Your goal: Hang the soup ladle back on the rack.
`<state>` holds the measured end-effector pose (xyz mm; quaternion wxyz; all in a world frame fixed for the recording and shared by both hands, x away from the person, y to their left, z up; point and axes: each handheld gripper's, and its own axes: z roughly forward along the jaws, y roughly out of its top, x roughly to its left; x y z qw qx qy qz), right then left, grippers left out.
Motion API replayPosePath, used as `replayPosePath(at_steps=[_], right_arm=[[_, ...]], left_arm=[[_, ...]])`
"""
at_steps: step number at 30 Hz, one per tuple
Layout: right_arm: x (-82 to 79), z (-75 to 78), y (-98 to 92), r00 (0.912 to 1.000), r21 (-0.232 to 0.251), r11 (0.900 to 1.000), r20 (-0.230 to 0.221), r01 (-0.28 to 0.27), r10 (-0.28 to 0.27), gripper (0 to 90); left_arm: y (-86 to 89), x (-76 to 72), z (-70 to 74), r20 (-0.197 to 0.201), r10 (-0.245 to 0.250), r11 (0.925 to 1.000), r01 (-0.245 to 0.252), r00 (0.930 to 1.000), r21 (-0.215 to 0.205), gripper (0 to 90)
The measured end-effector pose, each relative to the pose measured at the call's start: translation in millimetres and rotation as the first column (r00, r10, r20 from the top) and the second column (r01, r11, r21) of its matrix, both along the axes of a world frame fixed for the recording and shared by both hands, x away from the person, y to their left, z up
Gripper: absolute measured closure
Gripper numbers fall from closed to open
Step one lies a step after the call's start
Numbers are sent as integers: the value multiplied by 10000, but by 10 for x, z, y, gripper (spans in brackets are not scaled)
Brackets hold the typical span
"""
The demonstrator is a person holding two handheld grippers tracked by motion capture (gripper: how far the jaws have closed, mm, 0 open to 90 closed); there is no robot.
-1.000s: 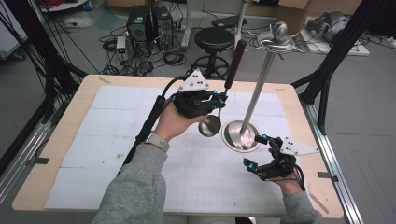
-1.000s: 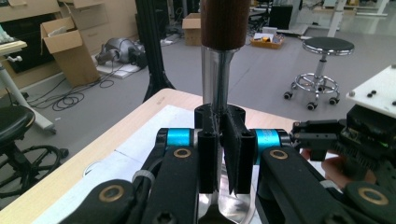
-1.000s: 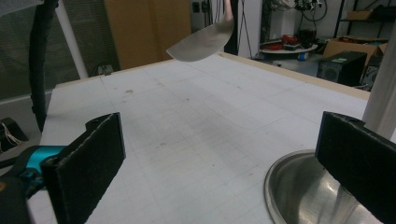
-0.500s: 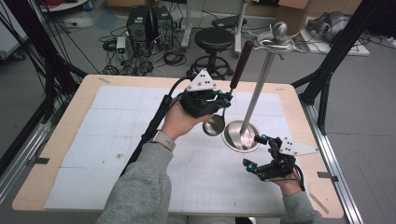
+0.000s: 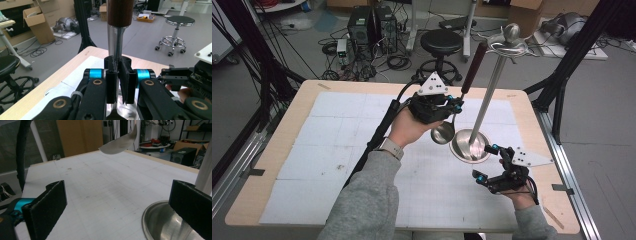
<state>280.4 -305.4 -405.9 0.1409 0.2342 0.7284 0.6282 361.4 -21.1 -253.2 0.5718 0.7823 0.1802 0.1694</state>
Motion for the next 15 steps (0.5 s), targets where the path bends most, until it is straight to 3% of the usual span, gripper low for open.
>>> replayPosePath(at_steps=[15], right_arm=[[2, 2, -5, 10000, 63, 10000, 5, -10, 10, 6]], left_arm=[[-60, 39, -13, -128, -32, 10000, 32, 9999, 28, 839]])
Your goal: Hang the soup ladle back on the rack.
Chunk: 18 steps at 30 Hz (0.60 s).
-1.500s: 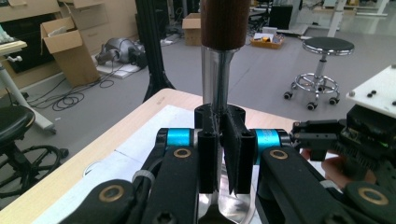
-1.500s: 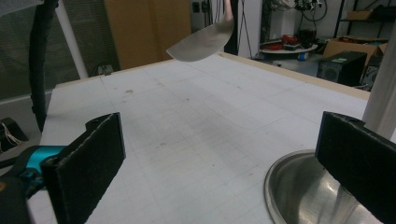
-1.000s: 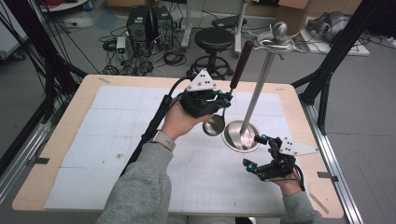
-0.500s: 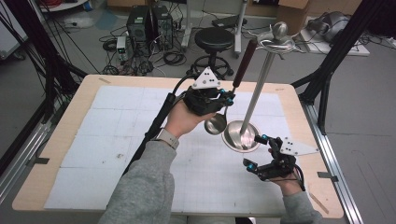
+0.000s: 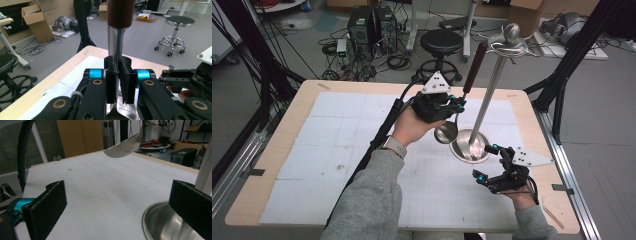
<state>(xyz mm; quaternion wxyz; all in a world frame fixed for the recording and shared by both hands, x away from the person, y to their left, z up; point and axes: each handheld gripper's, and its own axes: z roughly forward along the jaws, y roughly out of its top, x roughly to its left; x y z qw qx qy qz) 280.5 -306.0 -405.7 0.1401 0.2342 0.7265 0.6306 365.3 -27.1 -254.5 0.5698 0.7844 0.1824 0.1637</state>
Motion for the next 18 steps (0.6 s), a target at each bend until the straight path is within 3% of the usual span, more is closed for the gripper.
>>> replayPosePath(at_steps=[18], right_arm=[[0, -2, 2, 10000, 7, 10000, 1, -6, 6, 6]], left_arm=[[9, 28, -13, -152, 90, 9999, -88, 9998, 127, 839]])
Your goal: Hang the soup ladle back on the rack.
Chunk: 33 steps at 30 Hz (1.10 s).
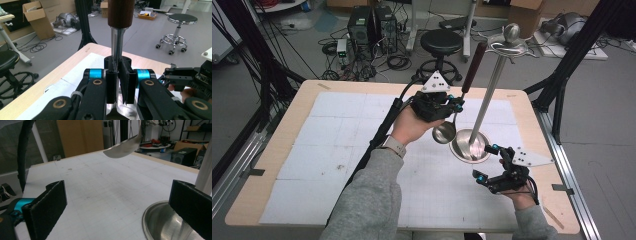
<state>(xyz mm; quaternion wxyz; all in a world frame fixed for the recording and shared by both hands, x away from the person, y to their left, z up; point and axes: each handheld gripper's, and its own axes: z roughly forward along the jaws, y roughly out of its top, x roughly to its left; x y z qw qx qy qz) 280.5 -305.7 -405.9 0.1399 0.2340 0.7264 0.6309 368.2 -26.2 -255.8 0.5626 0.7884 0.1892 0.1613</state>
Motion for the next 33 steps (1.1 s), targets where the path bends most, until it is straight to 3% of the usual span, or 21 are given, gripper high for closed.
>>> replayPosePath(at_steps=[33], right_arm=[[-4, -3, 6, 10000, -66, 10000, -11, -29, 29, 6]], left_arm=[[-150, 97, -54, -244, 10, 9999, -7, 9997, 125, 838]])
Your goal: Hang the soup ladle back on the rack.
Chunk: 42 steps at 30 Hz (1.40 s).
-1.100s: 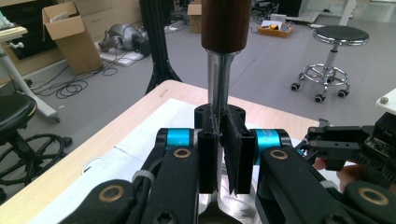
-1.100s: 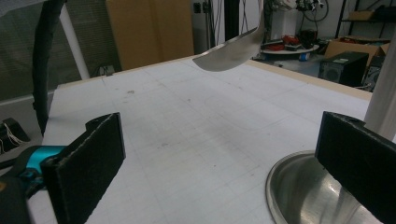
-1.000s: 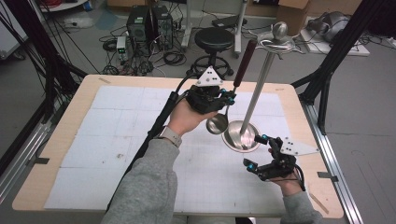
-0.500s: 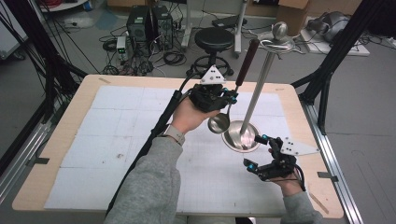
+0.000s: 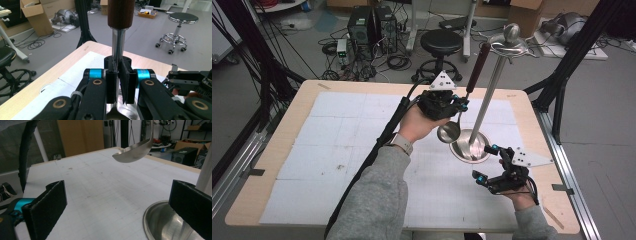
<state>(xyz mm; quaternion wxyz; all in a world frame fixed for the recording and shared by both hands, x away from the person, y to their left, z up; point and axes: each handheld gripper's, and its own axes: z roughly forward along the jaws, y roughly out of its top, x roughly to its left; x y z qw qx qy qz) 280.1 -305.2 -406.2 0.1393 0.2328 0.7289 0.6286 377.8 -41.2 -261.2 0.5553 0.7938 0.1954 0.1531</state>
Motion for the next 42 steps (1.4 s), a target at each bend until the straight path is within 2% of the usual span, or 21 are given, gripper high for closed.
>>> replayPosePath(at_steps=[8, 11, 12, 14, 19, 23, 27, 30, 31, 33, 34, 36, 37, 40, 42], right_arm=[[-1, 1, -1, 10000, 16, 10000, -34, -20, 20, 6], [1, 0, 0, 10000, -1, 10000, 6, -4, 4, 6], [0, 0, 1, 10000, 9, 10000, 10, -5, 5, 6], [-3, 2, -1, 10000, 26, 10000, -15, -6, 6, 6], [-6, 2, -4, 10000, 47, 10000, -36, 7, -7, 6], [-4, 4, -12, 10000, 48, 10000, -10, 9, -9, 6], [6, -1, -7, 10000, 12, 10000, -9, -18, 18, 6], [16, -4, -3, 10000, 28, 10000, -47, -30, 30, 6], [20, -6, -4, 10000, 11, 10000, -48, -37, 37, 6], [24, -8, -1, 10000, 28, 10000, -72, -39, 39, 6], [24, -8, -1, 9999, 3, 10000, -88, -58, 58, 6], [25, -8, 5, 10000, -9, 10000, -46, -60, 60, 6], [25, -8, 5, 10000, -27, 10000, -15, -61, 61, 6], [22, -9, 8, 10000, -62, 10000, -72, -52, 52, 6], [22, -11, 11, 10000, -110, 9999, -40, -52, 52, 6]], left_arm=[[-39, 7, 0, -75, 58, 10000, -58, 10000, 35, 834], [-48, 5, -1, 34, 73, 9999, -73, 10000, 100, 824], [-51, 2, -2, 42, 43, 10000, -43, 10000, 7, 812], [-44, -8, 9, 177, -35, 9999, 38, 9998, -143, 765], [-10, -54, 18, 266, -394, 9992, 394, 9989, -4, 685], [39, -105, -22, 607, -627, 9980, 629, 9962, -9, 569], [134, -127, -76, 720, -583, 9982, 590, 9957, -74, 435], [230, -134, -104, 665, -490, 9980, 514, 9966, -356, 376], [255, -138, -121, 612, -466, 9971, 502, 9970, -577, 350], [310, -140, -155, 597, -479, 9965, 517, 9971, -653, 309], [336, -140, -175, 659, -434, 9967, 477, 9969, -651, 284], [378, -136, -214, 478, -245, 9978, 273, 9986, -608, 201], [398, -138, -238, 387, -141, 9983, 162, 9992, -555, 186], [462, -158, -329, 540, -135, 9993, 154, 9985, -348, 170], [499, -160, -378, 466, -45, 9988, 68, 9989, -483, 130]])
